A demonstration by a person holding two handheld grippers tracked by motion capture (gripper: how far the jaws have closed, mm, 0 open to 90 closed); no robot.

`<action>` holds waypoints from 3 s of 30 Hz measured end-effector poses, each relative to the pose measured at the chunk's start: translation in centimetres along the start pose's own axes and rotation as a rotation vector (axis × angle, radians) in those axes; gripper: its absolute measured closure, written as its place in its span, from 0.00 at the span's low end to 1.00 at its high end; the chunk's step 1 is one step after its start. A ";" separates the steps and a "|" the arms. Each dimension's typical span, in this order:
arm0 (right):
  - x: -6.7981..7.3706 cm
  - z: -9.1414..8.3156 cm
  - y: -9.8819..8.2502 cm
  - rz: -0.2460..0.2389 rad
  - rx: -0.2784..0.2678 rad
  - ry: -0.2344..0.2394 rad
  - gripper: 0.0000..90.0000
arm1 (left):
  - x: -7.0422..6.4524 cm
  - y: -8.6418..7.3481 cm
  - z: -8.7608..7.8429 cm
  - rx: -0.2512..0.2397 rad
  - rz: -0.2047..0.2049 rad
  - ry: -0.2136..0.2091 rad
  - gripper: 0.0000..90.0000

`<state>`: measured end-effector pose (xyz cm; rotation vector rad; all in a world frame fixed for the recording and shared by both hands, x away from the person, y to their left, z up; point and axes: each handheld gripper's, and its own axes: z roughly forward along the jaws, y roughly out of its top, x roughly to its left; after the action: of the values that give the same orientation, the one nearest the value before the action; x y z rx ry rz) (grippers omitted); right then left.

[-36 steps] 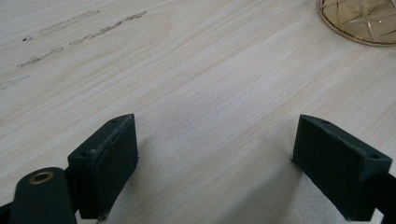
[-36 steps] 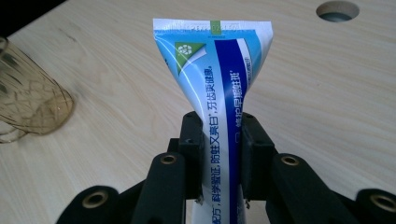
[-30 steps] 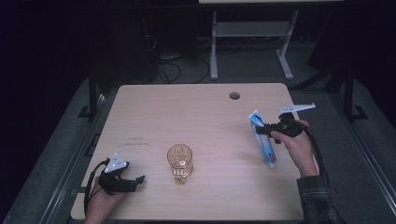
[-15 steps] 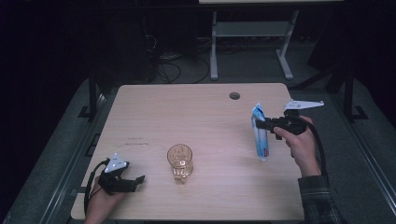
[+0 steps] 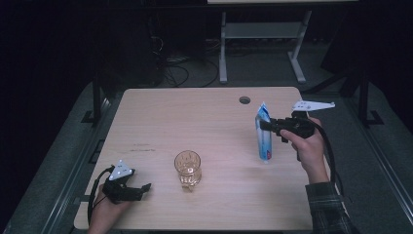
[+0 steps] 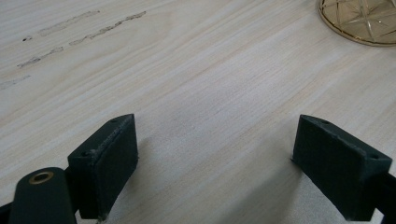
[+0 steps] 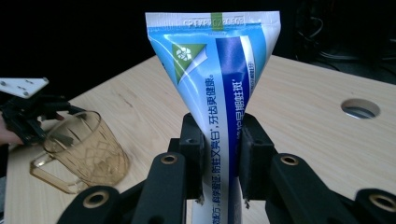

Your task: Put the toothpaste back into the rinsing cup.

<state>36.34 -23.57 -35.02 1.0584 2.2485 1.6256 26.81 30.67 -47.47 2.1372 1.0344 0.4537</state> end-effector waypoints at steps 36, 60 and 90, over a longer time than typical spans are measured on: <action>6.6 4.1 4.3 -0.120 -0.086 0.194 0.82 | 0.0 0.0 0.0 -0.002 -0.003 0.000 0.15; 10.5 7.3 7.1 -0.195 -0.077 0.293 0.82 | 0.0 0.0 0.0 0.001 -0.001 -0.001 0.15; 14.4 12.0 8.0 -0.243 -0.027 0.376 0.82 | 0.0 0.0 0.0 0.000 -0.002 -0.001 0.15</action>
<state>35.54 -4.14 -28.88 0.4741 2.4515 1.8617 26.81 30.67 -47.47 2.1356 1.0363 0.4515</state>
